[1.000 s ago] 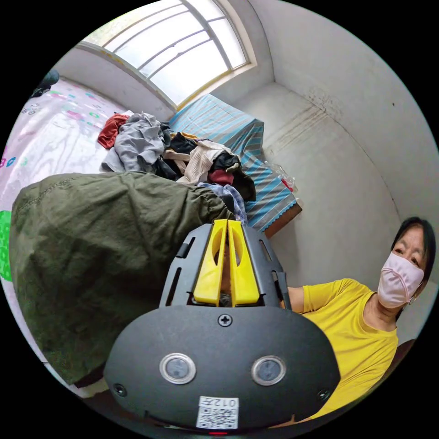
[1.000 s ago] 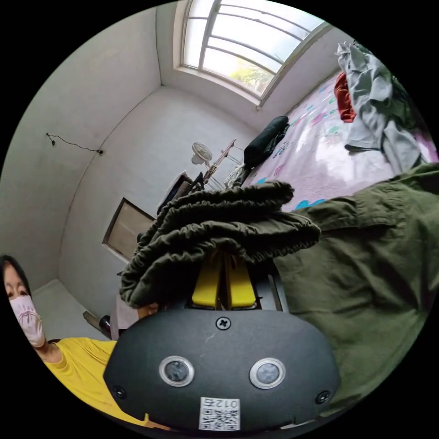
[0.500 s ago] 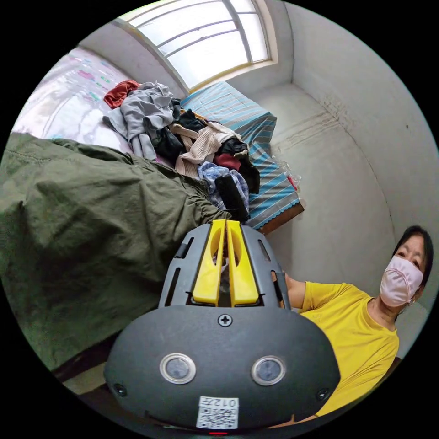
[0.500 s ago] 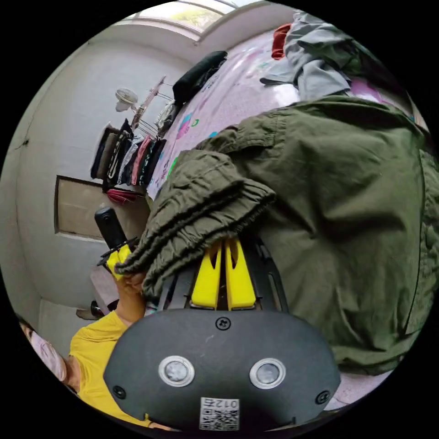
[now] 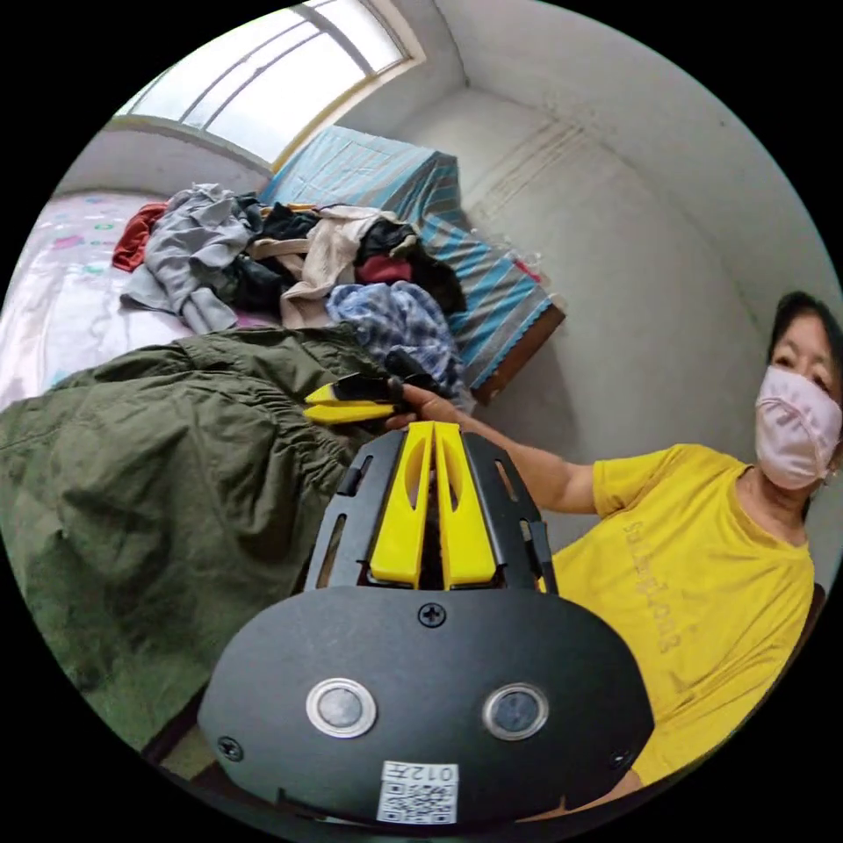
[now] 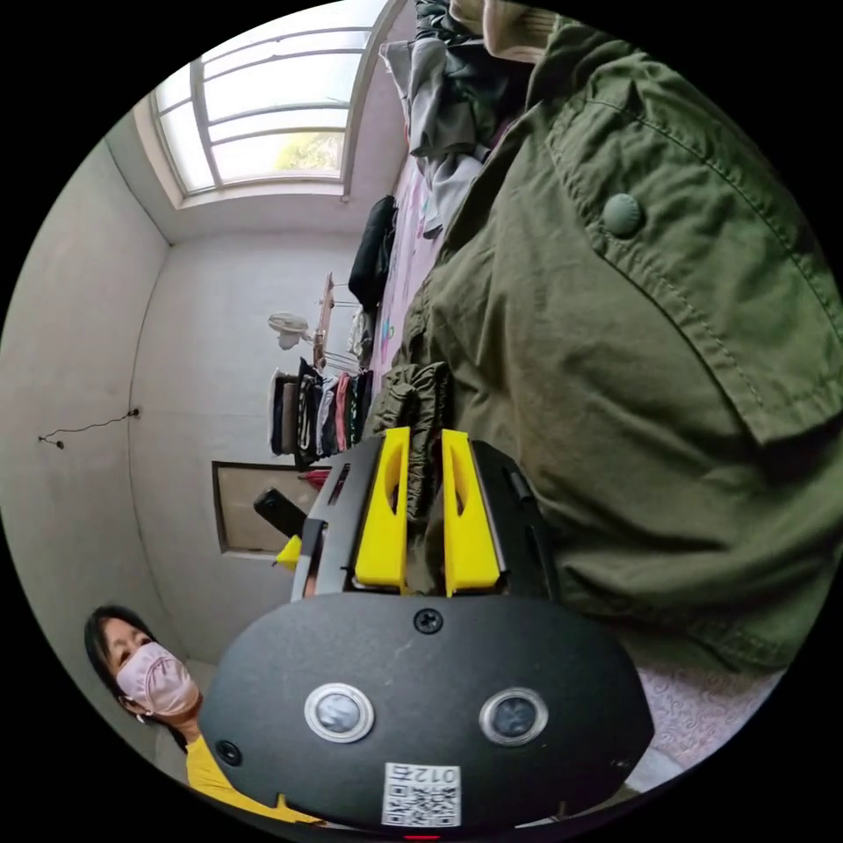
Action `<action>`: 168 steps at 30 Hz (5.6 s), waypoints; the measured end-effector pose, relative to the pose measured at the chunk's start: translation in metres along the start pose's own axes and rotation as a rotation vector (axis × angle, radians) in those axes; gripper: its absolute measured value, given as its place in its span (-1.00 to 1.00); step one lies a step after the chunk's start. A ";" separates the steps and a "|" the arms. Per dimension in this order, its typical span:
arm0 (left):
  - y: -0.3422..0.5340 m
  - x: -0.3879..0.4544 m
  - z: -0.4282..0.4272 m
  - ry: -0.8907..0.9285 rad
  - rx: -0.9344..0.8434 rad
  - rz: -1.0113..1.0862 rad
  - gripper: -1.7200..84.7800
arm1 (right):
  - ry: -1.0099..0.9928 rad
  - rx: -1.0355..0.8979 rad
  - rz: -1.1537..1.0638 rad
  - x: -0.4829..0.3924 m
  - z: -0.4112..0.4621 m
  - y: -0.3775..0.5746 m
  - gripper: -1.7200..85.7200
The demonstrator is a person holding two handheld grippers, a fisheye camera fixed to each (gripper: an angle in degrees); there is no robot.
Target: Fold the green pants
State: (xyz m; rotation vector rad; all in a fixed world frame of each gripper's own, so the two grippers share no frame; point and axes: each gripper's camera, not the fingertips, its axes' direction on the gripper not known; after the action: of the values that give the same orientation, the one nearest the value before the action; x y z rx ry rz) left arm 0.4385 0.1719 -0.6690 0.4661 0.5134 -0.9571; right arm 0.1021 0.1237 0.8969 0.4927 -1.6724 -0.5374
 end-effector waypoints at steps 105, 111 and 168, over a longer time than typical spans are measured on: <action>-0.022 -0.113 -0.071 -0.810 -0.186 -0.262 -0.96 | 0.642 0.001 -0.742 -0.220 0.175 0.015 -0.95; -0.023 -0.120 -0.079 -0.745 -0.165 -0.300 -0.96 | 0.975 -0.224 -0.810 -0.175 0.281 0.020 -0.96; -0.013 0.004 -0.034 -0.917 -0.306 -0.317 -0.96 | 0.954 -0.241 -0.879 -0.183 0.260 0.204 -0.96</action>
State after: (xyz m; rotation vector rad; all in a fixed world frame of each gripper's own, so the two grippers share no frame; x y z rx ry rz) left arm 0.4223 0.1828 -0.7003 -0.3539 -0.1154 -1.2483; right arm -0.1305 0.4156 0.8380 1.0981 -0.4147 -0.9247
